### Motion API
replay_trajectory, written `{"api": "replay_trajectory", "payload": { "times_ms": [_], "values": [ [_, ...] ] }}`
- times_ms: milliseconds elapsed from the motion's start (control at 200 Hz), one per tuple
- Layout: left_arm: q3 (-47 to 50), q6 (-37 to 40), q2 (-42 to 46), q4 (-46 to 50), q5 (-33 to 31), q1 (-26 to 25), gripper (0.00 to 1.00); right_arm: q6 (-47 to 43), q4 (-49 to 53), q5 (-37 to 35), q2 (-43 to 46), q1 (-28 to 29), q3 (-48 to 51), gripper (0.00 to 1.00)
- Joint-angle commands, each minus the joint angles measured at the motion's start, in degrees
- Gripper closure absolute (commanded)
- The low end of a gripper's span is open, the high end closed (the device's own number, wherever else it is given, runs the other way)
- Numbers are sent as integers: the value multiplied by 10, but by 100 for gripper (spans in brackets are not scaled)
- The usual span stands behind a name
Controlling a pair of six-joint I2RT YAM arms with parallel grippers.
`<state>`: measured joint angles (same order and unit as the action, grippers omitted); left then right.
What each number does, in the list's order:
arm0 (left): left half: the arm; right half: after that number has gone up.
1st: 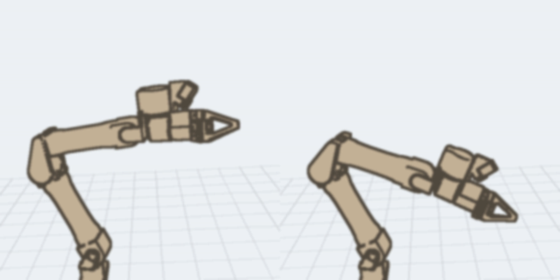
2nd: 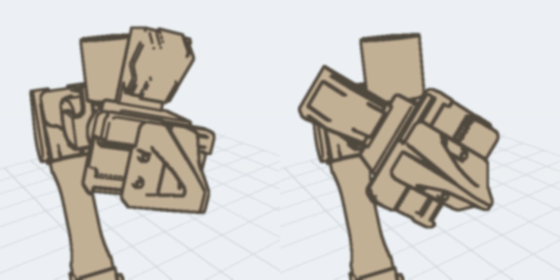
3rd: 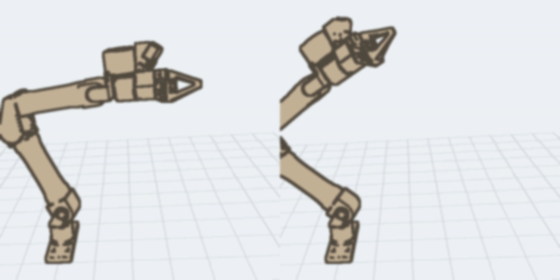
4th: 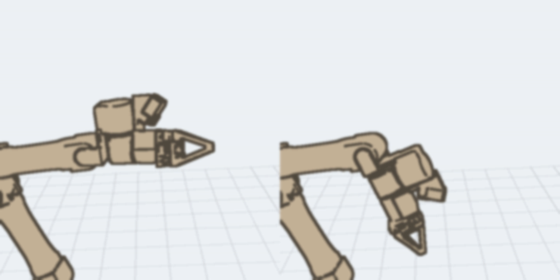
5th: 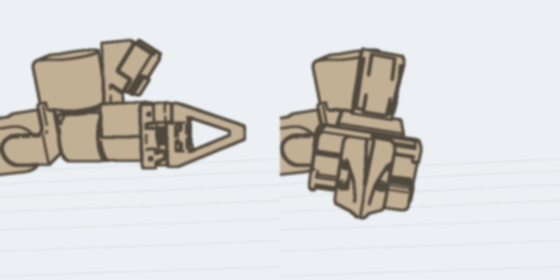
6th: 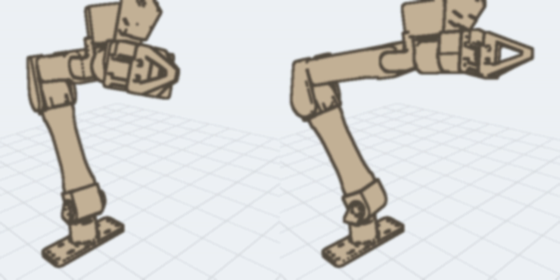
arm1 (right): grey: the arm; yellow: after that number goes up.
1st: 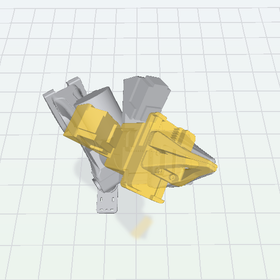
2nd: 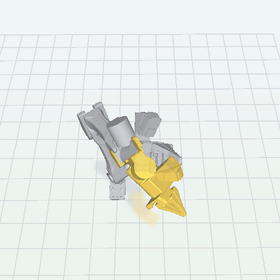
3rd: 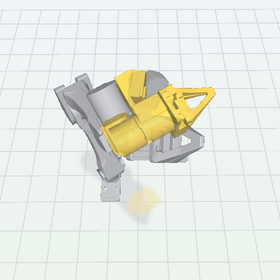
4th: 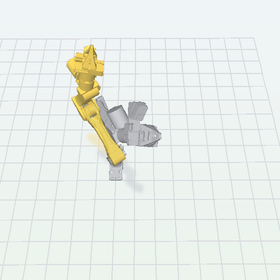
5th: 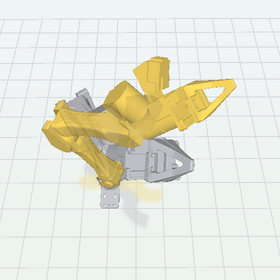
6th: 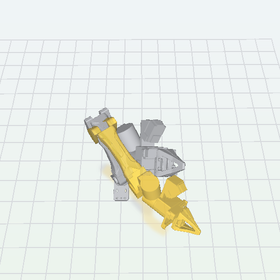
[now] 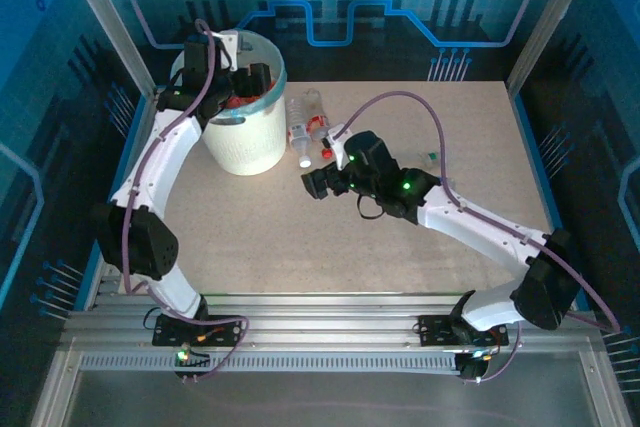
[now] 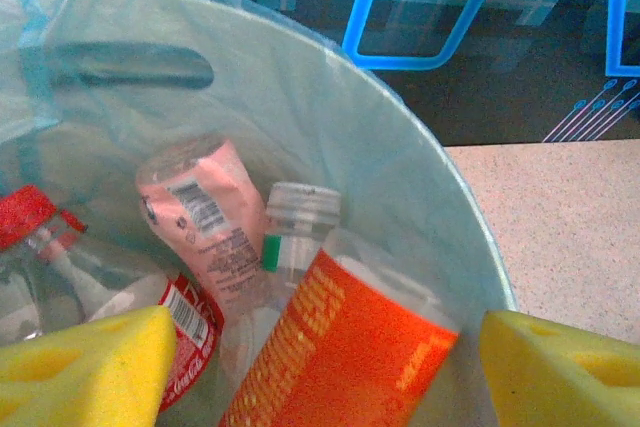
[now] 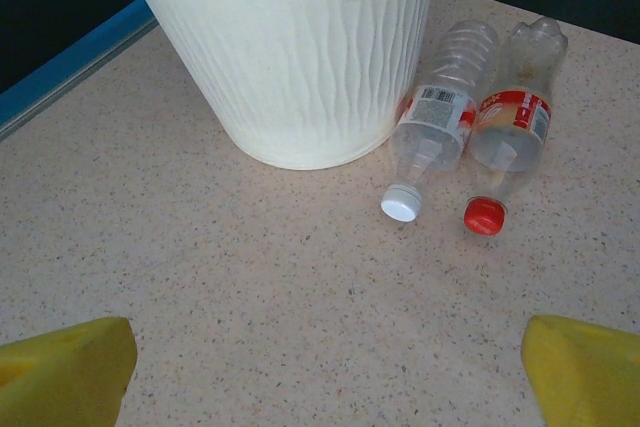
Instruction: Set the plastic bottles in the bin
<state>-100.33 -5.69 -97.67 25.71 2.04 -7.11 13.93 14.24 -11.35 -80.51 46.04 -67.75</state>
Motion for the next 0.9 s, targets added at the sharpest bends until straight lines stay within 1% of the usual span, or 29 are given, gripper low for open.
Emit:
{"api": "replay_trajectory", "payload": {
  "times_ms": [0, 115, 160, 340, 430, 660, 765, 895],
  "values": [
    [-61, 3, -33, 17, 20, 14, 24, 3, 11, 1, -8, -4, -28, 0],
    [-141, -12, -76, 58, 33, 18, 28, 1, 17, -4, -15, -4, -36, 0],
    [-158, -18, -89, 71, 42, 19, 30, 1, 22, -10, -17, -5, -41, 0],
    [-182, -14, -126, 134, 46, 20, 32, 6, 49, -25, -21, -19, -60, 0],
    [-184, -11, -137, 158, 59, 22, 32, 8, 59, -27, -19, -30, -63, 0],
    [-217, -3, -145, 192, 70, 31, 32, 19, 80, -28, -9, -56, -69, 0],
    [-242, -9, -135, 190, 72, 34, 32, 24, 90, -30, -11, -63, -75, 0],
    [-249, -24, -99, 163, 77, 34, 29, 32, 123, -31, -40, -76, -109, 0]
  ]
}}
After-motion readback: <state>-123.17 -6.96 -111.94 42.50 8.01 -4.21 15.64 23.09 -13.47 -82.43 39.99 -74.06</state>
